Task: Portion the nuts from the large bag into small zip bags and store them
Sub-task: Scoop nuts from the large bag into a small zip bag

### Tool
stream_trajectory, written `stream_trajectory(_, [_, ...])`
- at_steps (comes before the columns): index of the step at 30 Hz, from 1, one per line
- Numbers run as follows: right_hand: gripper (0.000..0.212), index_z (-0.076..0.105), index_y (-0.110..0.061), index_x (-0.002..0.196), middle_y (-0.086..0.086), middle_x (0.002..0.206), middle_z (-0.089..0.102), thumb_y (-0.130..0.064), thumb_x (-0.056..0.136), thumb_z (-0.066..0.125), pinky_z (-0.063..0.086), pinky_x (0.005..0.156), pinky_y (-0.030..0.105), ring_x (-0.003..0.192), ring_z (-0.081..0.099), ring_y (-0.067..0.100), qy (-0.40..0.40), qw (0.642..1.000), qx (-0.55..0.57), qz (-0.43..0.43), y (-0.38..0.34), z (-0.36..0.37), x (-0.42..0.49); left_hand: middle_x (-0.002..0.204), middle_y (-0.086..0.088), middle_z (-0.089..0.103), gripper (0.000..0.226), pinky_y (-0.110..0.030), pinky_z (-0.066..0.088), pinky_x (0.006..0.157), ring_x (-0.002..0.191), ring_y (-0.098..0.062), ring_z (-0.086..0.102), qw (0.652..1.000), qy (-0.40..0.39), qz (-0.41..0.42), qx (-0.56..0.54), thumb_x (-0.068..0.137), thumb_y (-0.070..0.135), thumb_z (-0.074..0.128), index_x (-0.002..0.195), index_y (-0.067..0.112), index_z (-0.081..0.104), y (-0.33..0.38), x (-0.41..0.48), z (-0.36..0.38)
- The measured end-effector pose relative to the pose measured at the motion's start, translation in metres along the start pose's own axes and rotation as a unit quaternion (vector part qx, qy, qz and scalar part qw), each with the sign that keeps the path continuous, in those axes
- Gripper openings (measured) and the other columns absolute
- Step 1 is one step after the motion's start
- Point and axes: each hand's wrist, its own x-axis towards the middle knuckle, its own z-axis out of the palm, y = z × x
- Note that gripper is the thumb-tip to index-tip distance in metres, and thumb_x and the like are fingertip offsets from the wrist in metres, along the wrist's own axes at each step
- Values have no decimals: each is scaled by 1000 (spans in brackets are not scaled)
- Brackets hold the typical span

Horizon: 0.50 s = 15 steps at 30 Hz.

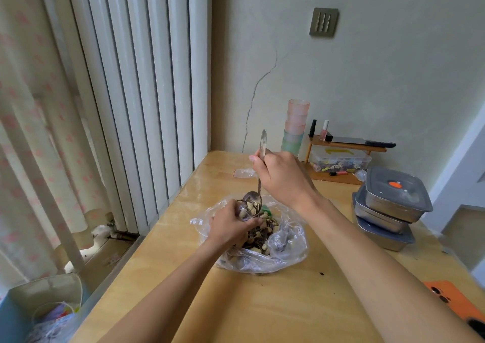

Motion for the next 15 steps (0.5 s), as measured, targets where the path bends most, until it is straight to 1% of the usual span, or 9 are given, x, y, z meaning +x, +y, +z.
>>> stream_trajectory(2, [35, 69, -9, 102, 9, 74, 69, -33, 109, 44, 50, 62, 40, 72, 65, 36, 3, 1000, -2, -7, -1, 0, -1, 74, 10, 52, 57, -44, 43, 83, 71, -11, 49, 1000, 2, -4, -9, 71, 64, 83, 82, 26, 43, 1, 0, 0])
stream_trajectory(4, [36, 67, -9, 99, 6, 70, 66, -34, 109, 43, 50, 59, 39, 67, 63, 35, 26, 1000, -6, -16, -2, -1, -4, 78, 9, 58, 59, -46, 46, 87, 75, -13, 55, 1000, 9, -2, -23, 68, 68, 83, 89, 24, 50, -1, -1, -1])
stream_trajectory(6, [38, 65, -8, 95, 4, 67, 62, -34, 108, 42, 50, 57, 40, 62, 61, 34, 37, 999, -4, -23, -2, -2, -5, 82, 12, 62, 66, -48, 48, 90, 78, -10, 58, 999, 11, 6, -41, 63, 75, 78, 96, 25, 53, -2, -3, -3])
stream_trajectory(8, [39, 64, -8, 93, 1, 66, 60, -36, 107, 40, 50, 57, 40, 61, 60, 32, 30, 999, 10, -27, -3, -3, -5, 84, 12, 65, 76, -53, 50, 92, 81, -10, 62, 999, 12, 12, -51, 55, 84, 70, 100, 26, 53, -1, -4, -5])
stream_trajectory(10, [40, 63, -10, 92, -2, 65, 57, -38, 106, 39, 50, 57, 39, 62, 60, 32, 16, 999, 18, -37, -4, -4, -3, 83, 11, 66, 80, -54, 51, 92, 80, -12, 62, 998, 12, 17, -51, 52, 87, 67, 100, 25, 54, 1, -4, -7])
stream_trajectory(12, [39, 63, -9, 92, -6, 65, 52, -38, 106, 40, 46, 56, 36, 61, 61, 33, 17, 999, 15, -49, -5, -6, -2, 82, 8, 66, 78, -52, 52, 88, 78, -15, 62, 998, 7, 17, -55, 55, 85, 72, 98, 23, 53, 4, -6, -8])
stream_trajectory(15, [38, 64, -8, 92, -11, 64, 47, -36, 106, 43, 36, 54, 29, 57, 61, 32, 46, 996, -6, -78, -10, -11, -4, 85, -5, 70, 72, -46, 52, 73, 78, -24, 64, 997, 7, 18, -68, 64, 74, 83, 95, 16, 52, 5, -8, -9])
